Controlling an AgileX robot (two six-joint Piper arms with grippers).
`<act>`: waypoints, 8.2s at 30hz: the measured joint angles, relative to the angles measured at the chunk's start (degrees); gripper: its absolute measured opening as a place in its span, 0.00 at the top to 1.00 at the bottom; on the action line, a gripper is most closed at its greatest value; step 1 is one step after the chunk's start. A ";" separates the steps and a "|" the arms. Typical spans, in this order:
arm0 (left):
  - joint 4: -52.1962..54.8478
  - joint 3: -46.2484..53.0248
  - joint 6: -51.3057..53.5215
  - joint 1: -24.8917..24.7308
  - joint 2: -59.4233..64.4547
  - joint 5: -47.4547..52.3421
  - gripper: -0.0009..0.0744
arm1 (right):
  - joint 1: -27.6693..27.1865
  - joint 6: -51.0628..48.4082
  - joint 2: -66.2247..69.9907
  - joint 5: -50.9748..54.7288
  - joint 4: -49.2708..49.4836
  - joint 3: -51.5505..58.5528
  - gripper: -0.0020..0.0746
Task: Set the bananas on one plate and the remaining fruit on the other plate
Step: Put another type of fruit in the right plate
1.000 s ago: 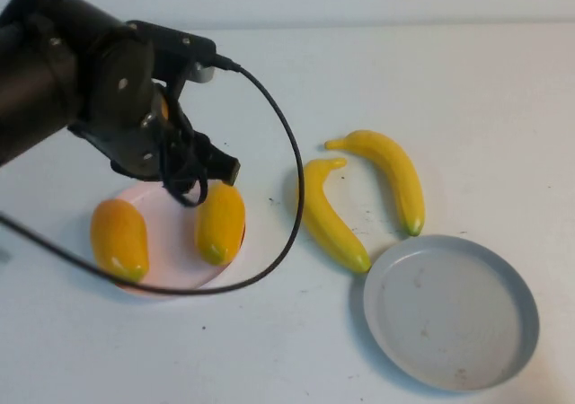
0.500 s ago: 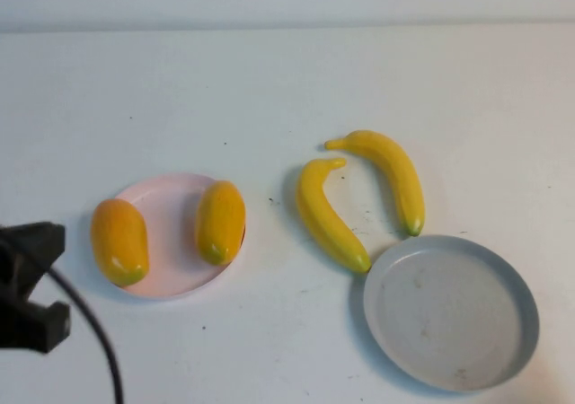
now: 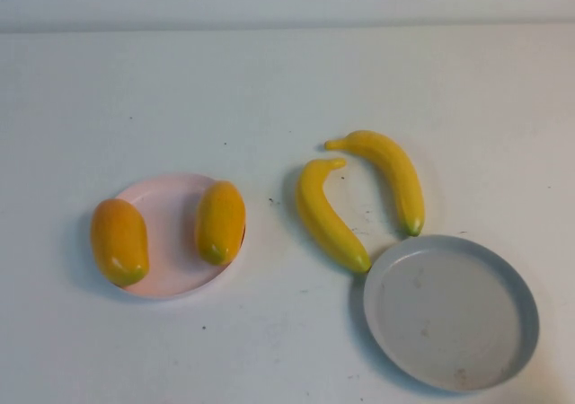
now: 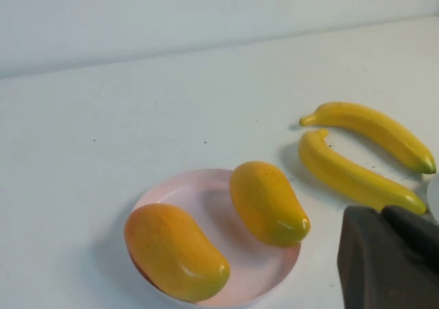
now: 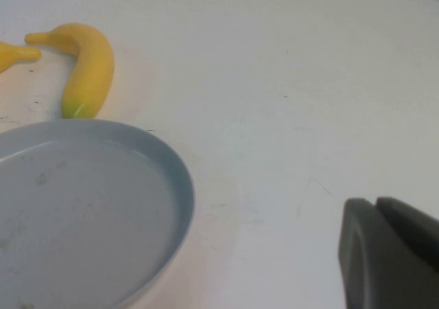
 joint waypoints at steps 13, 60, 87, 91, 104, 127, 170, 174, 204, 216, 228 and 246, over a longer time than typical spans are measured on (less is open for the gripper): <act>-0.50 5.95 7.15 2.72 -1.64 -14.11 0.99 | 0.00 0.00 0.00 0.00 0.00 0.00 1.00; -12.72 30.90 15.08 27.67 -15.52 -12.84 0.99 | 0.00 0.00 -0.09 0.00 0.00 0.00 1.00; -13.17 30.90 15.08 27.67 -15.52 -12.84 0.99 | 0.00 0.00 -0.09 0.00 0.00 0.00 1.00; -13.17 30.90 15.08 27.67 -15.52 -12.84 0.99 | 0.00 0.00 -0.09 -0.25 0.23 0.00 1.00; -13.17 30.90 15.00 27.67 -15.52 -12.84 0.99 | 0.00 0.00 -0.09 -20.04 48.12 0.00 1.00; -13.17 30.90 15.00 27.67 -15.52 -12.84 0.99 | 0.00 -5.82 33.81 16.65 30.16 -26.91 1.00; -13.17 30.90 15.00 27.67 -15.52 -12.84 0.99 | 37.60 20.15 123.87 44.09 -11.66 -110.21 0.41; -13.17 30.90 15.00 27.67 -15.52 -12.84 0.99 | 37.33 20.20 126.75 44.36 -12.61 -112.78 0.40; -13.17 30.90 15.00 27.67 -15.52 -12.84 0.99 | 34.92 28.19 102.76 34.46 -12.61 -89.21 0.57; -13.17 30.90 15.00 27.67 -15.52 -12.84 0.99 | 25.76 34.40 91.85 25.67 -10.56 -59.45 0.57; -13.17 30.90 15.00 27.67 -15.52 -12.84 0.99 | 24.71 34.40 95.60 23.06 -9.75 -57.45 0.51; -13.17 30.90 15.00 27.67 -15.52 -12.84 0.99 | 25.49 16.64 98.00 26.73 -8.54 -77.07 0.30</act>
